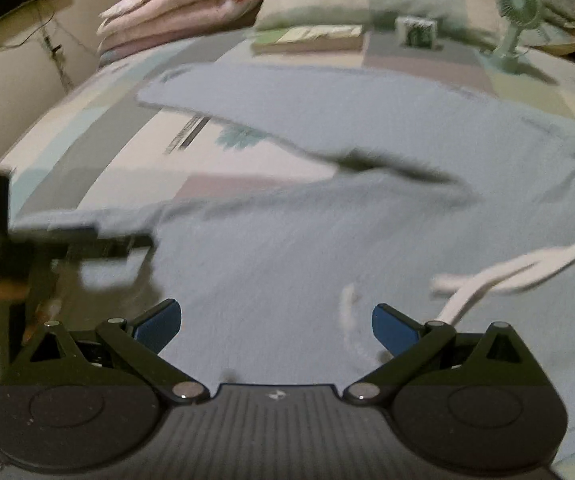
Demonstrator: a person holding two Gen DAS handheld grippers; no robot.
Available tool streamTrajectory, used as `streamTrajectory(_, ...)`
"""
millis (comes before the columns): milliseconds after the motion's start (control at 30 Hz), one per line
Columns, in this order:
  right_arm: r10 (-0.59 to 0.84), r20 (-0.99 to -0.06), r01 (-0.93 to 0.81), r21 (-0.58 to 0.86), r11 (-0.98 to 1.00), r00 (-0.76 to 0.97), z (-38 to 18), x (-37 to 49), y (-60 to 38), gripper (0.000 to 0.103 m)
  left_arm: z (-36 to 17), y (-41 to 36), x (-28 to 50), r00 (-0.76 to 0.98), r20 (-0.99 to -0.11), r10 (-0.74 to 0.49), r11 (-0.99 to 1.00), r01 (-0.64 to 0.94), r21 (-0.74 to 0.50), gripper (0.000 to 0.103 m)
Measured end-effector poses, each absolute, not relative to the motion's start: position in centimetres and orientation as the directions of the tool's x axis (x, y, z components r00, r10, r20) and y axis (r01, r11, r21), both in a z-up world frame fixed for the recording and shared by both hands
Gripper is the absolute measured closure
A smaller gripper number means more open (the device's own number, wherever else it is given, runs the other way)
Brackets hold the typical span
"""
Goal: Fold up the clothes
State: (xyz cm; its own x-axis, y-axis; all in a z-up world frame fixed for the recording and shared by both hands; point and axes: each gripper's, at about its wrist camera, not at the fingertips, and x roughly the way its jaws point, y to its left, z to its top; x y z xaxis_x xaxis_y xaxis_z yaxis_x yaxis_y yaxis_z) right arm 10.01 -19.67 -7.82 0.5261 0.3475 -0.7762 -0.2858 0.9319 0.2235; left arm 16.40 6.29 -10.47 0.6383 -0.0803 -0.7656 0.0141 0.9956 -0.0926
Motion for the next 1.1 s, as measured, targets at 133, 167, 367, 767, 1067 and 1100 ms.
streamTrajectory(133, 0.318, -0.81, -0.306, 0.181, 0.935, 0.492, -8.9, 9.2, -17.1, 0.0, -7.8, 7.7, 15.7, 0.663, -0.745, -0.067, 0.998, 0.05, -0.046, 0.001)
streamTrajectory(167, 0.311, -0.815, -0.309, 0.171, 0.936, 0.489, -9.0, 9.0, -16.6, 0.0, -6.7, 8.5, 15.1, 0.675, -0.734, -0.071, 0.997, 0.073, -0.028, 0.001)
streamTrajectory(367, 0.33, -0.816, -0.301, 0.201, 0.932, 0.475, -8.6, 8.4, -15.9, 0.0, -4.5, 15.3, 11.6, 0.623, -0.769, -0.14, 0.988, 0.141, -0.066, 0.001)
streamTrajectory(767, 0.318, -0.829, -0.282, 0.203, 0.938, 0.459, -8.3, 8.6, -13.7, 0.0, -10.1, 24.2, 6.9, 0.531, -0.847, -0.028, 0.995, -0.068, -0.076, 0.001)
streamTrajectory(1067, 0.304, -0.836, -0.257, 0.203, 0.945, 0.458, -8.4, 8.4, -14.0, 0.0, -7.7, 23.9, 6.4, 0.538, -0.837, -0.102, 0.99, -0.024, -0.136, 0.001)
streamTrajectory(1100, 0.306, -0.835, -0.255, 0.206, 0.945, 0.458, -8.4, 8.4, -14.0, 0.0, -7.2, 23.6, 6.8, 0.551, -0.818, -0.166, 0.98, 0.0, -0.2, 0.001)
